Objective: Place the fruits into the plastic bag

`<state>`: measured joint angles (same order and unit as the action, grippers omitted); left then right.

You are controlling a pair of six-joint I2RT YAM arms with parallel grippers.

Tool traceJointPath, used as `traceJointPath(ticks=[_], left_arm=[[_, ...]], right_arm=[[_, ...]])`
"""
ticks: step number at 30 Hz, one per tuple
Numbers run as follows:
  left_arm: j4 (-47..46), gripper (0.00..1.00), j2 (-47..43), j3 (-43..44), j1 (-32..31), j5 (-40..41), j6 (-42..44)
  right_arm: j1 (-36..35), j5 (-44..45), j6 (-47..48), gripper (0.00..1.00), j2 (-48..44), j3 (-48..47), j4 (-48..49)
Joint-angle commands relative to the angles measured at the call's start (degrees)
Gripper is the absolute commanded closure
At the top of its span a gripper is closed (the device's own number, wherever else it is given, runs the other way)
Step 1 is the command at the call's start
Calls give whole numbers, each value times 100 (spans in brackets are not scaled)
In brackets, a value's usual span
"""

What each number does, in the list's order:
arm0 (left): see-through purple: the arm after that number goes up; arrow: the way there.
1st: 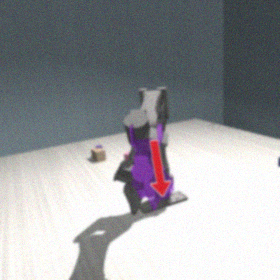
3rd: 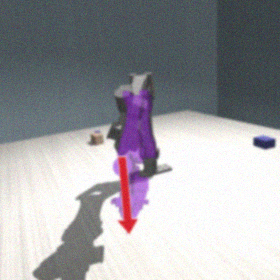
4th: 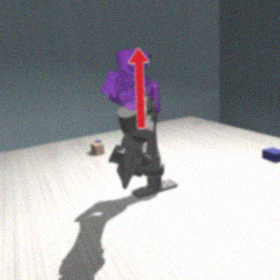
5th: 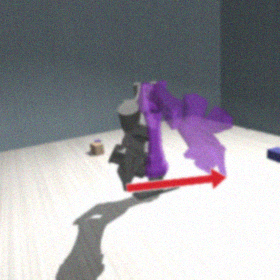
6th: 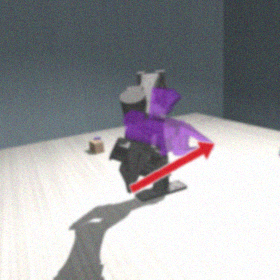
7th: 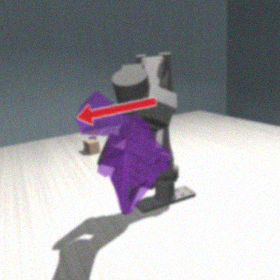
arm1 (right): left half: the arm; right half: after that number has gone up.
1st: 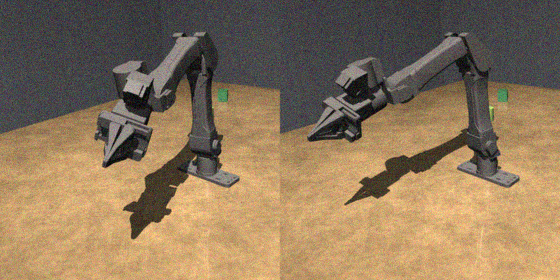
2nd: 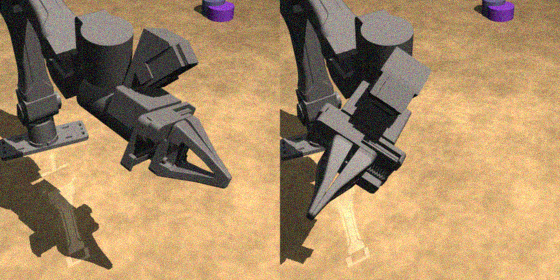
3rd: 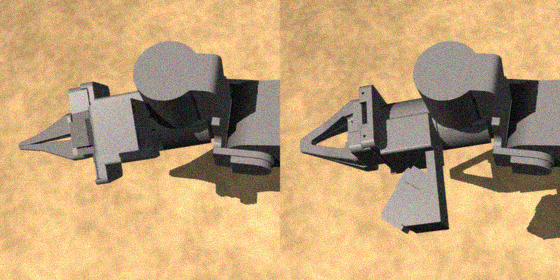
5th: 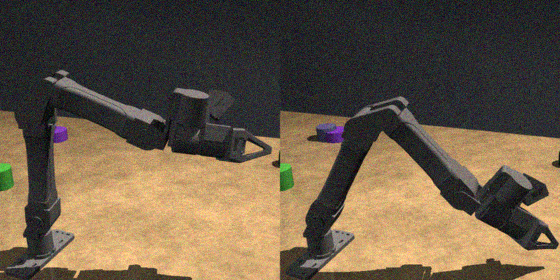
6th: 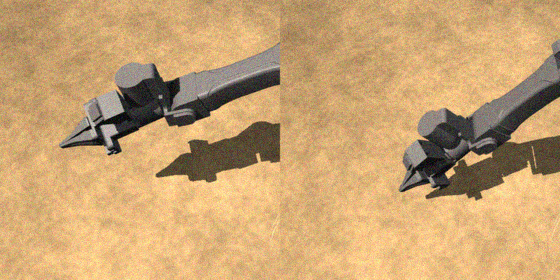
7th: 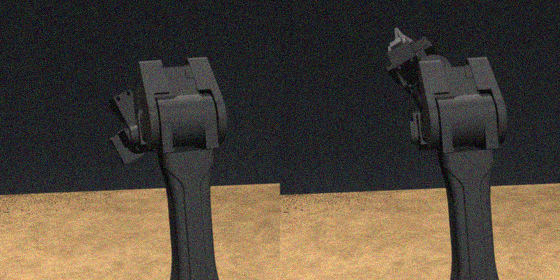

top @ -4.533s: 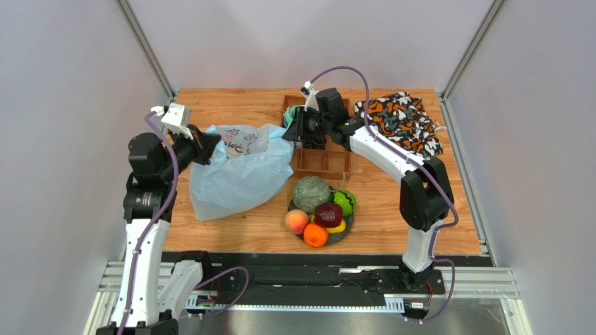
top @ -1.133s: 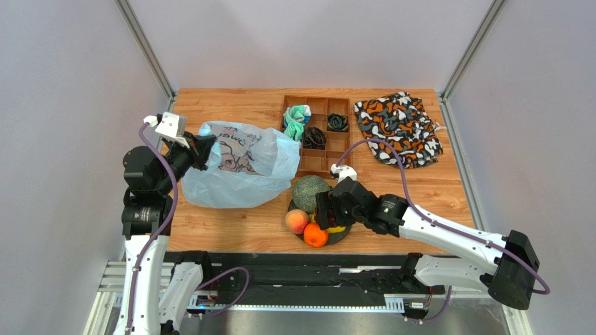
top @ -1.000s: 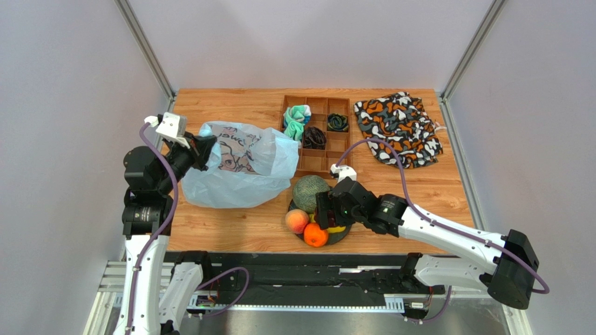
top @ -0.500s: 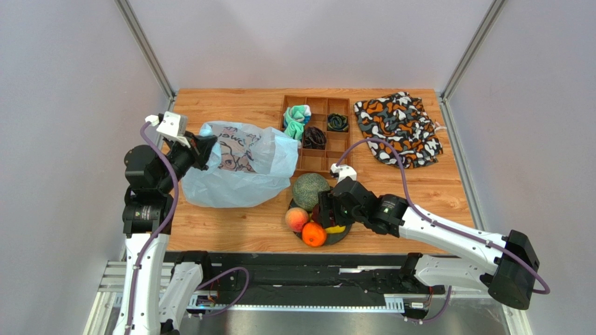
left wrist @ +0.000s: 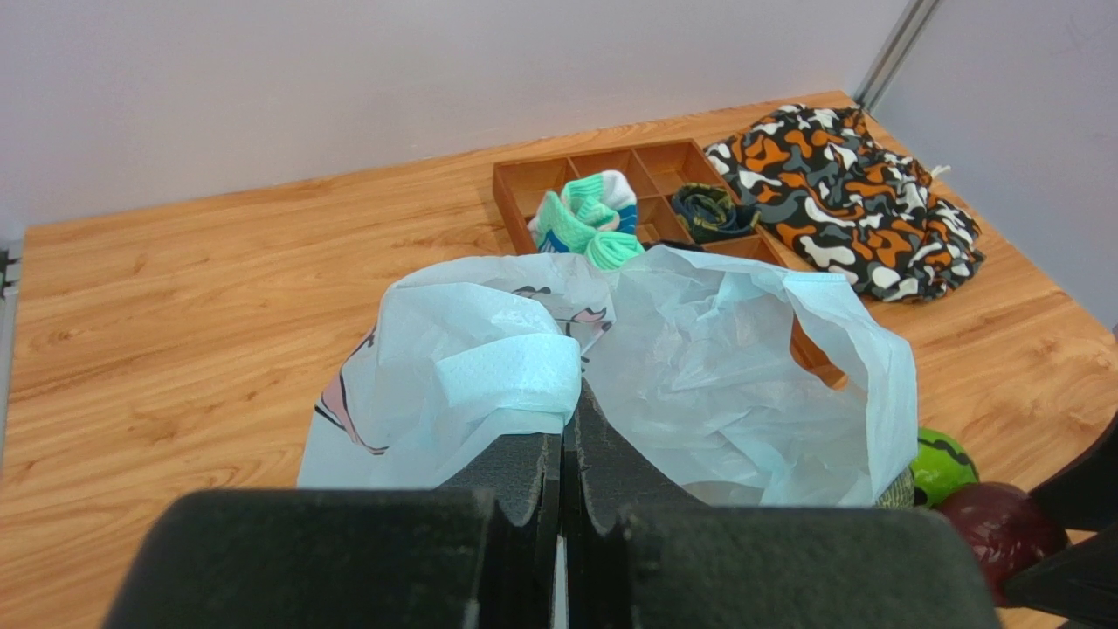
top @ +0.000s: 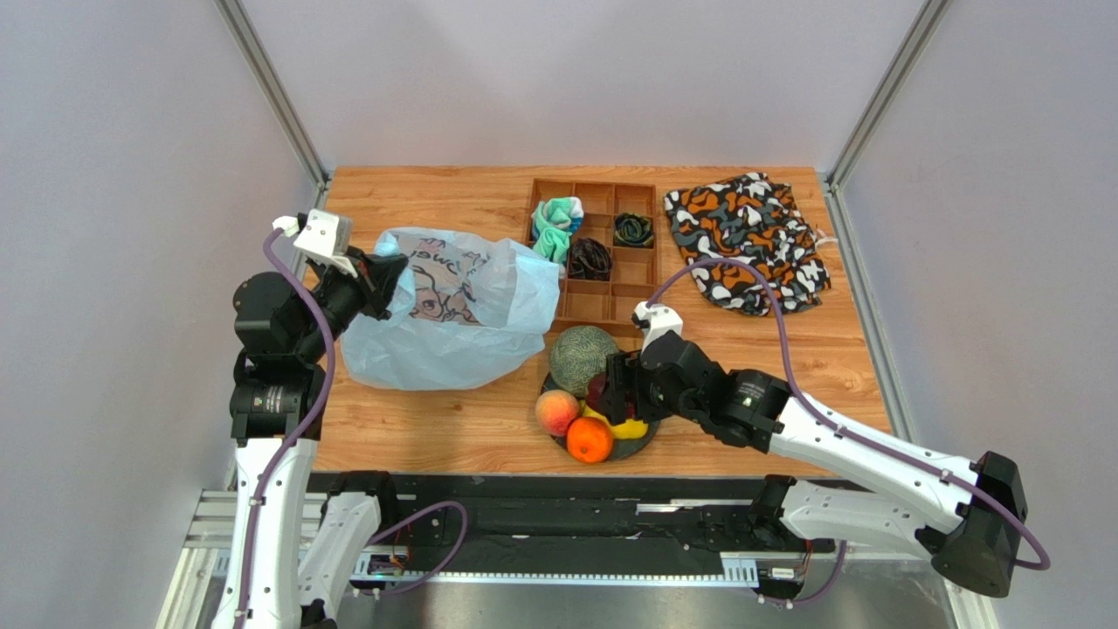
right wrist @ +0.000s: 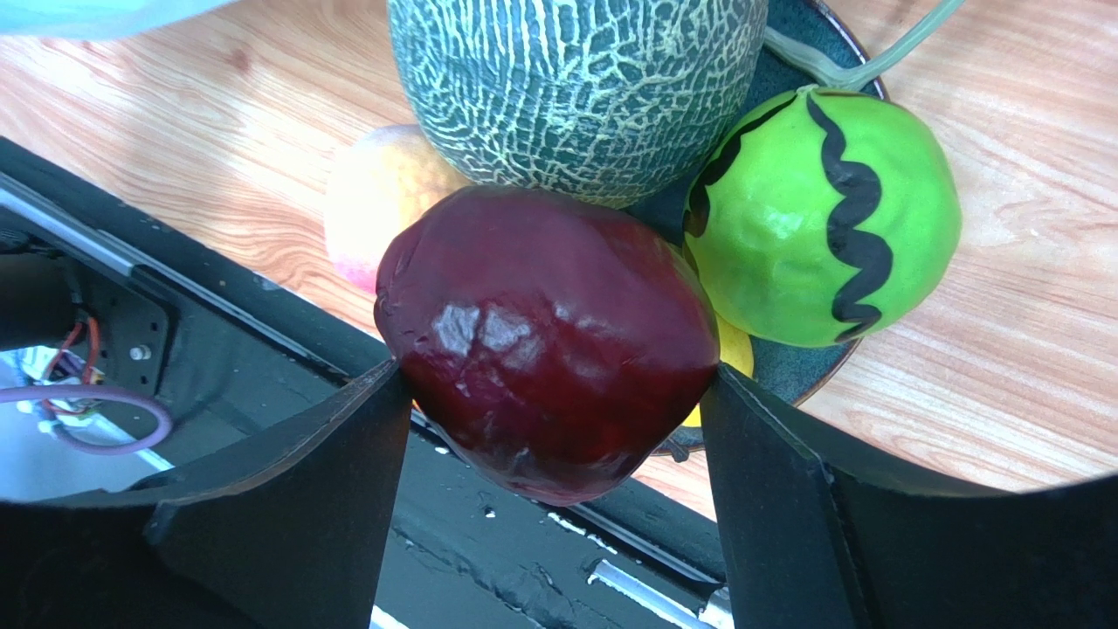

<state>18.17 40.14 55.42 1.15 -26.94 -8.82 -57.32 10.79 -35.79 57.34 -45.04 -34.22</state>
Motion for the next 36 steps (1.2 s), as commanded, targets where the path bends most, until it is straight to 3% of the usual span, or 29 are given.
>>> traceJointPath(ticks=[1, 5, 12, 18, 25, 36], left_arm=[[-147, 100, -15, -22, -18, -101, -15], [-165, 100, -15, -22, -9, -145, -23], [-183, 100, 2, -22, -9, -224, -23], [-183, 100, -15, -22, -9, -250, -6], [-209, 100, -15, -40, -18, -268, -32], [-200, 100, 11, -40, -27, -294, -32]], right_arm=[[-25, 161, -60, 48, -294, -190, 82], [-25, 161, 28, 50, -311, -295, 178], [-25, 275, 643, 57, -215, -1392, 240], [-25, 21, 1363, 59, 259, -2061, 1117], [-25, -1216, 1812, 59, 1709, -3423, 2111], [1, -1825, 2068, 59, 3862, -5251, 1727]])
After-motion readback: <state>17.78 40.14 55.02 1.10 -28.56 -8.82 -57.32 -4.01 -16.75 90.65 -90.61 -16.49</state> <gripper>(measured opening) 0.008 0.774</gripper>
